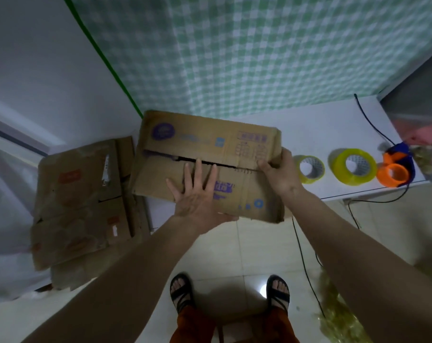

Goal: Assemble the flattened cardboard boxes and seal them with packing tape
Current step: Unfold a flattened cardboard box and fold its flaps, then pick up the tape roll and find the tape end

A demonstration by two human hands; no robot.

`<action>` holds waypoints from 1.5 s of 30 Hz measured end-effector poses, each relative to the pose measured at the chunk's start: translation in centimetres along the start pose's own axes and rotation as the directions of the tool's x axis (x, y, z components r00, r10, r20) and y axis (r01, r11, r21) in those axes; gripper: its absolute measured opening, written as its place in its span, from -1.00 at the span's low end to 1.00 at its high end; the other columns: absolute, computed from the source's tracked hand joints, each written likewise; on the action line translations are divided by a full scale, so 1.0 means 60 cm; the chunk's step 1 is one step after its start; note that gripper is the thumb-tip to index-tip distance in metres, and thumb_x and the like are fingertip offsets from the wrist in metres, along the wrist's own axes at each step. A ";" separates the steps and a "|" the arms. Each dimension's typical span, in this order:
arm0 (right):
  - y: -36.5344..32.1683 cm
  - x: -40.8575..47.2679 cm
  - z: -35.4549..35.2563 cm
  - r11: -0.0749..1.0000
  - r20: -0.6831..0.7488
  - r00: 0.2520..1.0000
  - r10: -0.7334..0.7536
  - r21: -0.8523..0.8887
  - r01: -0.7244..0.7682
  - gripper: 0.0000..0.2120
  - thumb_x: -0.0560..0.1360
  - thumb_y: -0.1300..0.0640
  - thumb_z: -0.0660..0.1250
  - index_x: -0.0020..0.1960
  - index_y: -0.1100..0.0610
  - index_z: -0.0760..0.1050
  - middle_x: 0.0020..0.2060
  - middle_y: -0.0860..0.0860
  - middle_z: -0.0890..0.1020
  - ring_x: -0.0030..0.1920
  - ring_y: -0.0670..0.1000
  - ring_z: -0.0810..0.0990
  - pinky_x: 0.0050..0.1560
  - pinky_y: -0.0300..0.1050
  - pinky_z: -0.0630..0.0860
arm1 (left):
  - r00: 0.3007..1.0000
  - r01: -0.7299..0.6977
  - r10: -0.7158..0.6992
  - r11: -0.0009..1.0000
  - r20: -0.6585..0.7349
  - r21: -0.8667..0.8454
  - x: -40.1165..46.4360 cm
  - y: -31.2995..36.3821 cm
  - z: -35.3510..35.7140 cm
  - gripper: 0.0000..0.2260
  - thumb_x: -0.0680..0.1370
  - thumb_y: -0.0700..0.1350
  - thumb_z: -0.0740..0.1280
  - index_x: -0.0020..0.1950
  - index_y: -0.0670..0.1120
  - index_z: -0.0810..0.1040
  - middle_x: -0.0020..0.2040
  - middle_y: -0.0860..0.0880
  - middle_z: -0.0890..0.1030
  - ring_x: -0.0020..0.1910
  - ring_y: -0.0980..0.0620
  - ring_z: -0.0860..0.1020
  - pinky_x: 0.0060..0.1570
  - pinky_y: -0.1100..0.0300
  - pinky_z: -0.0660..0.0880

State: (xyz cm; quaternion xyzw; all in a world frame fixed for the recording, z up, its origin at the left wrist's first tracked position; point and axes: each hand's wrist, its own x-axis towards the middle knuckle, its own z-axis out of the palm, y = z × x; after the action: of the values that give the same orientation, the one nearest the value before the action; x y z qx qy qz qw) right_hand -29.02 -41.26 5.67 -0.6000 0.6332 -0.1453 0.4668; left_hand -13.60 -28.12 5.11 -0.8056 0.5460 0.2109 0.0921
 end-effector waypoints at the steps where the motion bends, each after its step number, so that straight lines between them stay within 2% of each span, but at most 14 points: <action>1: -0.018 0.009 0.005 0.999 0.023 0.999 -0.036 -0.010 0.036 -0.44 0.46 -0.13 0.33 0.37 0.01 0.26 0.19 0.04 0.56 0.19 0.16 0.53 0.18 0.20 0.48 | 0.999 0.047 -0.047 0.999 -0.007 -0.014 -0.001 0.004 0.000 0.18 0.21 0.61 0.16 0.52 0.06 -0.41 0.50 -0.07 -0.46 0.50 -0.19 -0.38 0.34 -0.48 -0.20; 5: -0.059 0.036 0.010 0.997 0.038 0.996 -0.078 -0.012 0.078 -0.48 0.57 0.12 0.25 0.48 0.04 0.17 0.31 0.07 0.48 0.30 0.16 0.44 0.29 0.08 0.40 | 0.993 0.119 -0.121 0.988 -0.013 -0.101 0.020 0.011 -0.031 0.13 0.23 0.62 0.11 0.53 0.08 -0.36 0.52 -0.03 -0.42 0.52 -0.13 -0.33 0.41 -0.39 -0.10; 10: -0.022 0.041 -0.001 0.989 0.021 0.992 -0.128 -0.074 0.129 -0.43 0.60 0.18 0.21 0.54 0.04 0.08 0.45 0.03 0.31 0.42 0.11 0.30 0.41 0.01 0.26 | 0.945 0.225 -0.248 0.966 -0.212 -0.127 0.057 -0.065 -0.072 0.00 0.24 0.62 -0.07 0.56 0.16 -0.20 0.57 -0.07 -0.27 0.53 -0.22 -0.26 0.44 -0.34 -0.15; 13: -0.004 0.039 0.004 0.983 0.022 0.985 -0.171 -0.071 0.172 -0.44 0.60 0.12 0.20 0.54 0.01 0.06 0.46 0.00 0.29 0.43 0.08 0.28 0.42 0.05 0.26 | 0.906 0.361 -0.398 0.904 -0.143 -0.228 0.083 -0.117 -0.077 -0.02 0.26 0.62 0.03 0.55 0.22 -0.20 0.56 -0.09 -0.31 0.52 -0.28 -0.26 0.41 -0.36 -0.14; 16: -0.002 0.037 0.018 0.967 0.007 0.971 -0.241 -0.082 0.241 -0.46 0.61 0.08 0.16 0.53 0.02 0.06 0.42 0.05 0.32 0.39 0.06 0.32 0.34 -0.08 0.27 | 0.887 0.409 -0.457 0.842 -0.063 -0.353 0.100 -0.133 -0.074 -0.01 0.26 0.60 0.11 0.55 0.23 -0.19 0.57 -0.13 -0.28 0.54 -0.29 -0.15 0.45 -0.29 -0.01; 18: -0.005 0.040 0.023 0.956 -0.033 0.959 -0.283 -0.094 0.279 -0.50 0.61 0.08 0.16 0.51 0.04 0.10 0.35 0.10 0.37 0.35 0.07 0.34 0.27 -0.13 0.27 | 0.890 0.403 -0.447 0.864 -0.092 -0.300 0.096 -0.117 -0.069 -0.03 0.28 0.60 0.07 0.56 0.20 -0.16 0.57 -0.16 -0.22 0.52 -0.30 -0.01 0.42 -0.24 0.09; 21: -0.009 0.051 0.014 0.954 -0.085 0.959 -0.270 -0.162 0.254 -0.48 0.61 0.03 0.16 0.52 0.05 0.10 0.36 0.13 0.36 0.36 0.13 0.35 0.29 -0.02 0.30 | 0.886 0.413 -0.449 0.878 -0.114 -0.241 0.074 -0.084 -0.057 -0.05 0.31 0.58 0.06 0.56 0.16 -0.11 0.56 -0.20 -0.14 0.46 -0.33 0.11 0.37 -0.21 0.18; 26: -0.003 0.053 -0.001 0.949 -0.103 0.953 -0.284 -0.170 0.264 -0.48 0.59 0.06 0.23 0.50 0.04 0.17 0.34 0.10 0.41 0.34 0.12 0.39 0.30 0.00 0.32 | 0.874 0.460 -0.479 0.869 -0.078 -0.181 0.057 -0.063 -0.049 -0.10 0.38 0.55 0.02 0.58 0.08 -0.04 0.55 -0.28 -0.14 0.49 -0.37 0.02 0.41 -0.28 0.09; 29: -0.001 0.050 -0.003 0.965 -0.092 0.962 -0.256 -0.086 0.248 -0.45 0.58 0.08 0.27 0.50 0.04 0.14 0.37 0.06 0.41 0.36 0.08 0.38 0.32 -0.03 0.31 | 0.950 0.243 -0.237 0.970 -0.204 0.006 0.060 -0.017 -0.044 -0.14 0.43 0.51 -0.10 0.59 0.02 -0.06 0.55 -0.24 -0.27 0.52 -0.27 -0.27 0.45 -0.32 -0.17; 31: 0.004 0.048 -0.008 0.980 -0.086 0.978 -0.192 0.033 0.196 -0.41 0.58 0.05 0.26 0.52 0.06 0.09 0.39 0.07 0.40 0.37 0.07 0.38 0.36 -0.02 0.31 | 0.986 -0.040 0.038 0.999 -0.164 -0.008 0.061 0.036 -0.040 -0.10 0.40 0.53 -0.05 0.57 0.06 -0.22 0.55 -0.13 -0.33 0.52 -0.14 -0.35 0.48 -0.23 -0.22; 33: 0.021 0.044 -0.014 0.979 -0.104 0.980 -0.170 0.098 0.180 -0.49 0.62 0.01 0.17 0.51 0.10 0.14 0.35 0.10 0.43 0.34 0.08 0.40 0.35 -0.03 0.32 | 0.972 -0.202 0.197 0.979 -0.130 -0.028 0.065 0.083 -0.036 -0.04 0.36 0.54 0.05 0.56 0.10 -0.29 0.56 -0.08 -0.34 0.52 -0.09 -0.37 0.48 -0.19 -0.24; 37: 0.083 0.043 -0.036 0.987 -0.198 0.976 -0.090 0.116 0.114 -0.66 0.66 0.04 0.00 0.26 0.19 0.42 0.15 0.17 0.56 0.20 0.18 0.50 0.20 -0.01 0.39 | 0.965 -0.194 0.199 0.980 -0.170 0.048 0.093 0.135 -0.033 0.03 0.31 0.58 0.05 0.56 0.07 -0.31 0.56 -0.12 -0.33 0.53 -0.11 -0.34 0.48 -0.18 -0.25; 41: 0.159 0.052 -0.064 0.997 -0.166 0.986 -0.004 -0.077 -0.009 -0.69 0.65 0.11 0.03 0.17 0.29 0.44 0.07 0.23 0.55 0.09 0.21 0.49 -0.14 -0.15 0.22 | 0.958 -0.187 0.202 0.978 -0.205 0.089 0.111 0.168 -0.026 0.09 0.29 0.60 0.04 0.56 0.00 -0.29 0.56 -0.16 -0.29 0.54 -0.12 -0.31 0.49 -0.16 -0.25; 45: 0.212 0.099 -0.070 0.951 -0.041 0.999 -0.015 -0.310 0.002 -0.66 0.63 0.09 0.11 0.31 0.25 0.41 0.31 0.20 0.43 0.30 0.22 0.37 0.24 -0.05 0.26 | 0.961 -0.148 0.169 0.983 -0.221 0.110 0.119 0.188 -0.011 0.09 0.29 0.60 0.00 0.57 -0.06 -0.25 0.57 -0.18 -0.27 0.54 -0.14 -0.28 0.50 -0.15 -0.20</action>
State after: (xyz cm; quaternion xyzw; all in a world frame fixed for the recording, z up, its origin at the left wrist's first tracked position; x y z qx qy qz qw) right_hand -39.27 -45.13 -4.10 -0.6651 0.6556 -0.0592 0.3526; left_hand -21.59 -38.72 3.46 -0.7731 0.6249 0.0977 0.0487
